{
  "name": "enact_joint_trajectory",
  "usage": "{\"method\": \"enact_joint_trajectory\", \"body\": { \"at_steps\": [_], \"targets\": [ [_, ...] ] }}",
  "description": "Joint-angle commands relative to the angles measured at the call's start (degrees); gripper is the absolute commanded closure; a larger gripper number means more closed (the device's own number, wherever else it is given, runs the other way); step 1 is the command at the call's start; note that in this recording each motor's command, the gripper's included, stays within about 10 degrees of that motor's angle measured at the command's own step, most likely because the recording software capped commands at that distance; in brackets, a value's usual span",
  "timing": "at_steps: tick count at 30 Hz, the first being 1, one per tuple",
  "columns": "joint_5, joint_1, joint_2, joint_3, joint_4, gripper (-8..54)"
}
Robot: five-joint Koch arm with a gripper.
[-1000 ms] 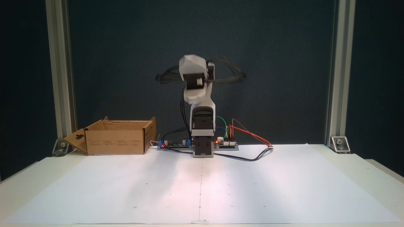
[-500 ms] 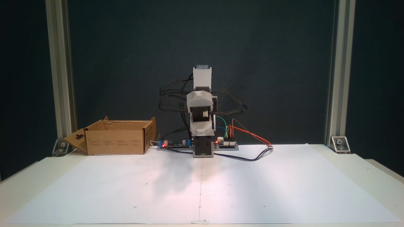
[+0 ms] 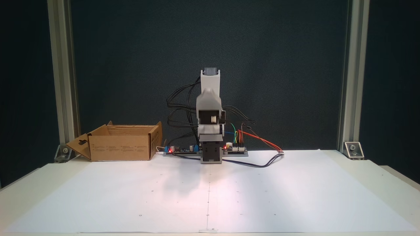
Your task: Grasp a green dice and put it in the bin.
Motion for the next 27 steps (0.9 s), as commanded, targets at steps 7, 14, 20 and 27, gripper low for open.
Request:
{"method": "enact_joint_trajectory", "body": {
  "at_steps": [7, 14, 20, 27],
  "targets": [
    [-5.19, 0.0, 6.59, 5.27, -12.13, 2.7],
    [-5.19, -0.35, 6.15, 5.27, -11.34, 0.2],
    [-5.27, -0.26, 6.15, 5.27, -11.25, 0.3],
    [-5.27, -0.35, 6.15, 5.27, -11.16, 0.2]
  ]
}}
